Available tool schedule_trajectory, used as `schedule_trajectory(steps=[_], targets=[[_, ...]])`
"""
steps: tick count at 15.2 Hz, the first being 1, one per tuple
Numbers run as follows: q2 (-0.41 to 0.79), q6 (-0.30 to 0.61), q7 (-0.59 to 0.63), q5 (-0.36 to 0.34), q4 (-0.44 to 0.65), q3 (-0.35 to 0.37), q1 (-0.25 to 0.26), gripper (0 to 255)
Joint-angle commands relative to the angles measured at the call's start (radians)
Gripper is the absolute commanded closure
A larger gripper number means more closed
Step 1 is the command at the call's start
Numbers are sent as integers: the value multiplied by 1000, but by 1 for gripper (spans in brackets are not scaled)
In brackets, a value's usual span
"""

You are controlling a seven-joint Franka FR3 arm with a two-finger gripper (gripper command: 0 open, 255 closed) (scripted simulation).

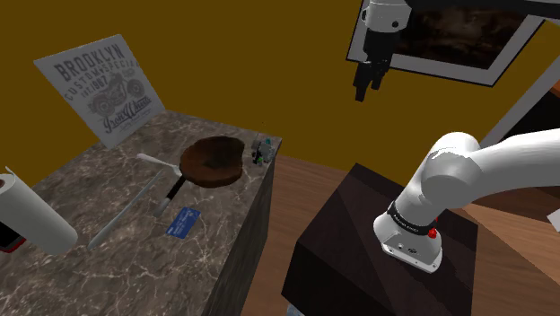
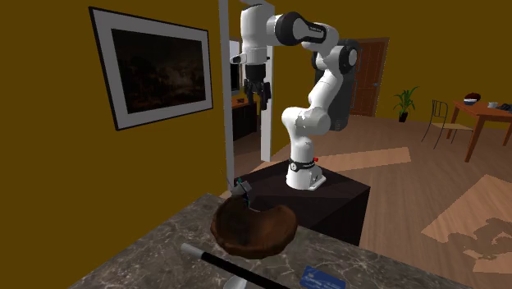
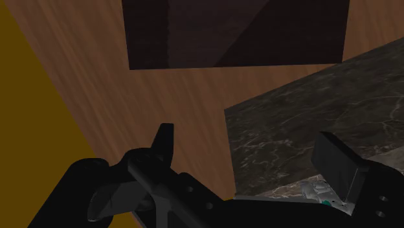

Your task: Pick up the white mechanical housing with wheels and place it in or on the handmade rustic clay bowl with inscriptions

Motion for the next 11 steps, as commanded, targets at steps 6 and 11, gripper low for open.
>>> schedule_trajectory(steps=[6,11], targets=[[85,173,33,39,-48,51,39,0],[199,345,64,65,-64,105,74,0]])
